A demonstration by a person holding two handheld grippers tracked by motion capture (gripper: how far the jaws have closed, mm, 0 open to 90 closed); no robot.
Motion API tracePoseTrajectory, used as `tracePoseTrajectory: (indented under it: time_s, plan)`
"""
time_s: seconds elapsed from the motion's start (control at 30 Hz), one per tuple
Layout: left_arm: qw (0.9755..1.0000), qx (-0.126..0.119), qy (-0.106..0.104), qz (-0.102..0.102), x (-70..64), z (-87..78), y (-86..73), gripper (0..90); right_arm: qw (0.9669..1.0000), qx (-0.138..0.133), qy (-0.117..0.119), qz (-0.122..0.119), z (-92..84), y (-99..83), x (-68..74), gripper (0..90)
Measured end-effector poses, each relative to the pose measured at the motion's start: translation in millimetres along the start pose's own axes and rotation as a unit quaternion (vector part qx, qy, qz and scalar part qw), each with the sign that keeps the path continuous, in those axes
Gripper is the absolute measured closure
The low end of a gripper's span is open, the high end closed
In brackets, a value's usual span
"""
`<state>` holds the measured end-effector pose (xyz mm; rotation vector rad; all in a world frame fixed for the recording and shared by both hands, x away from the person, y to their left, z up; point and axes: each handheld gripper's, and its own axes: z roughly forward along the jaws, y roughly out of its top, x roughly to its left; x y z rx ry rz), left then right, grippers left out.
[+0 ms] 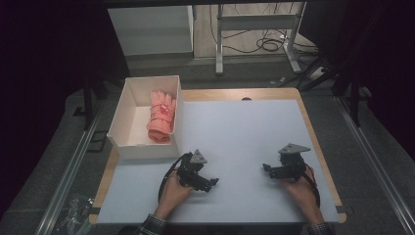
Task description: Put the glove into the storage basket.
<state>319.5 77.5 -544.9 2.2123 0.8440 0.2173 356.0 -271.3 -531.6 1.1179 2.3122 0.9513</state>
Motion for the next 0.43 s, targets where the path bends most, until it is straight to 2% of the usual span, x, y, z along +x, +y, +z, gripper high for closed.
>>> tracePoseTrajectory:
  time_s: [0.17, 0.23, 0.43]
  plan:
    - [0.9999, 0.002, 0.008, 0.012, -2.4, 1.3, -0.8, 1.0, 1.0000, 0.000, 0.000, 0.000, 0.0, 0.0, -0.1, 12.9]
    - [0.9994, 0.010, 0.019, 0.027, -5.7, 2.8, -0.3, 0.4, 1.0000, 0.000, 0.000, -0.001, 0.0, -0.1, -0.1, 12.9]
    - [0.9994, 0.010, 0.019, 0.026, -5.7, 2.9, -0.4, 0.0, 1.0000, 0.000, 0.000, 0.000, -0.1, -0.3, -0.1, 12.9]
